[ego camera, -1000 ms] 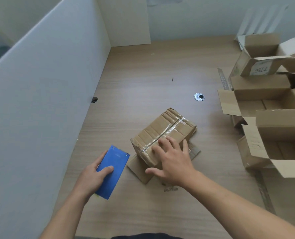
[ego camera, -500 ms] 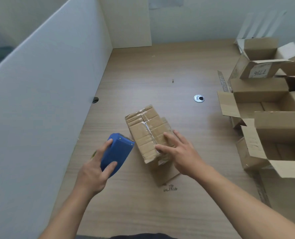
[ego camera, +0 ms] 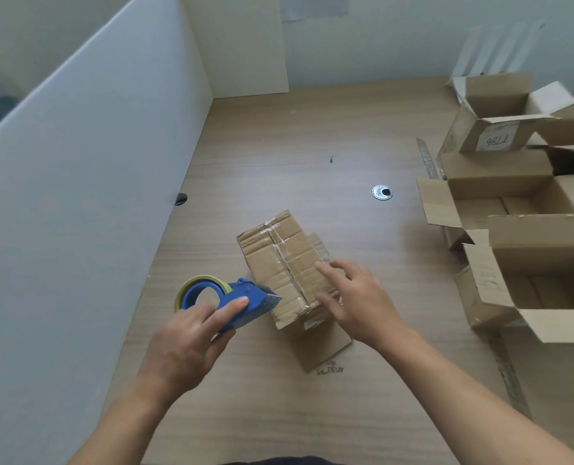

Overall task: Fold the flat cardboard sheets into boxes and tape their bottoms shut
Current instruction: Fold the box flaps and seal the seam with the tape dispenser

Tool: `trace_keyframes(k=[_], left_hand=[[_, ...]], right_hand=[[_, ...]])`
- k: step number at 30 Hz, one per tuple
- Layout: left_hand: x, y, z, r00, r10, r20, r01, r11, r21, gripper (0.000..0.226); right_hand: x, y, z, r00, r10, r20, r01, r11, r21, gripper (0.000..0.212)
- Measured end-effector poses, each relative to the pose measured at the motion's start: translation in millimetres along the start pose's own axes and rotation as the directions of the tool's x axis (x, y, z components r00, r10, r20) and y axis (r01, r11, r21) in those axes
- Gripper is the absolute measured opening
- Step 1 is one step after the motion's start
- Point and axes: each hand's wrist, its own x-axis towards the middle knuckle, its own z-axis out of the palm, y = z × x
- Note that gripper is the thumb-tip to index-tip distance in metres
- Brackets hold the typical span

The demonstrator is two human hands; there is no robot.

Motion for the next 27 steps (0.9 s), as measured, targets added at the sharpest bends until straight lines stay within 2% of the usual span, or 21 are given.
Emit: trace_keyframes(k=[2, 3, 5, 8, 11, 14, 19, 27], left_hand=[[1, -2, -2, 0.997, 0.081, -0.006, -0.080, 0.995, 0.054, 0.053], [2, -2, -4, 0.994, 0.112, -0.013, -0.110, 0.991, 0.070, 0.051], [5, -1, -7, 0.988, 0.151, -0.025, -0.149, 0.987, 0.069, 0.050], [8, 3, -8, 0.981, 0.190, -0.028, -0.190, 0.981, 0.027, 0.052], [12, 9, -11, 0.980, 0.196, -0.024, -0.197, 0.980, -0.032, 0.049], [13, 13, -11, 0.983, 0.183, 0.002, -0.183, 0.980, -0.076, 0.049], [9, 15, -7, 0.989, 0.140, 0.051, -0.131, 0.979, -0.156, 0.067], [16, 24, -15, 0.980, 0.120, 0.156, -0.081, 0.968, -0.237, 0.066]], right_hand=[[6, -2, -9, 0.992, -0.037, -0.122, 0.051, 0.992, 0.117, 0.049], [9, -5, -14, 0.989, -0.062, -0.131, 0.087, 0.976, 0.199, 0.049], [15, -14, -27, 0.989, -0.138, -0.056, 0.148, 0.931, 0.334, 0.051], [23, -25, -33, 0.970, -0.233, 0.070, 0.183, 0.887, 0.423, 0.052], [26, -30, -25, 0.959, -0.273, 0.075, 0.219, 0.885, 0.412, 0.039], [23, -33, -15, 0.967, -0.256, 0.005, 0.230, 0.877, 0.422, 0.020], [16, -30, -6, 0.978, -0.197, -0.067, 0.206, 0.874, 0.440, 0.019], [3, -20, -7, 0.993, -0.107, -0.049, 0.117, 0.870, 0.479, 0.015]])
